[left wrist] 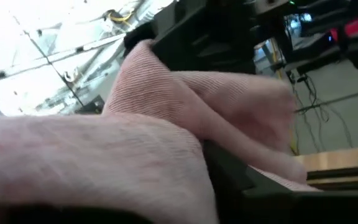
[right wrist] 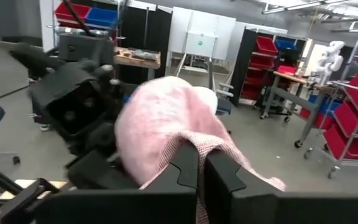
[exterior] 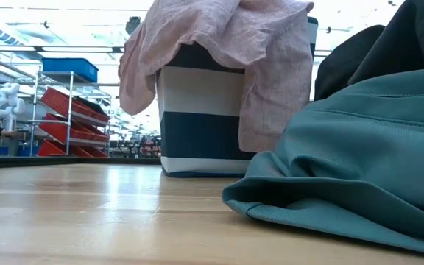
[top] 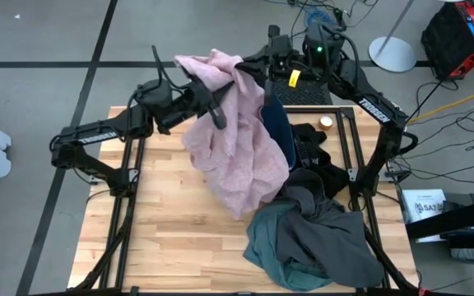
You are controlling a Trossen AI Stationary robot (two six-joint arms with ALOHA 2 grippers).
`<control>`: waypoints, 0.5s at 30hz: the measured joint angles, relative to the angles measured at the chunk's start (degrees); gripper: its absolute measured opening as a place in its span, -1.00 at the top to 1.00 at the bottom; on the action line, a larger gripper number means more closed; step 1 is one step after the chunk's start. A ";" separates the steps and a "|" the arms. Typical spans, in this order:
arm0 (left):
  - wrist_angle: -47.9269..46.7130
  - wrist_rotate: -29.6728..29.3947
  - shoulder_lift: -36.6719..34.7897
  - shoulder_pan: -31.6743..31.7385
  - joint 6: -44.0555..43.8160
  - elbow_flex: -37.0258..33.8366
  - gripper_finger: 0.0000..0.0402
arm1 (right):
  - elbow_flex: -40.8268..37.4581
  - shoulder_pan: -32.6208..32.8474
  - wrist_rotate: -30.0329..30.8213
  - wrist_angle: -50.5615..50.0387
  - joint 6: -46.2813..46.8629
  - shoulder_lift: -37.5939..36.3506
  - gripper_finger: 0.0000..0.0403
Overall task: Sort clothes
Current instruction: Put the pink polo shirt into the blue laundry organizer
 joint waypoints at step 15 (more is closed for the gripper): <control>-0.34 -3.93 0.11 -0.81 6.68 0.02 -0.16 | 0.00 -2.92 0.03 -4.45 1.16 -0.51 1.00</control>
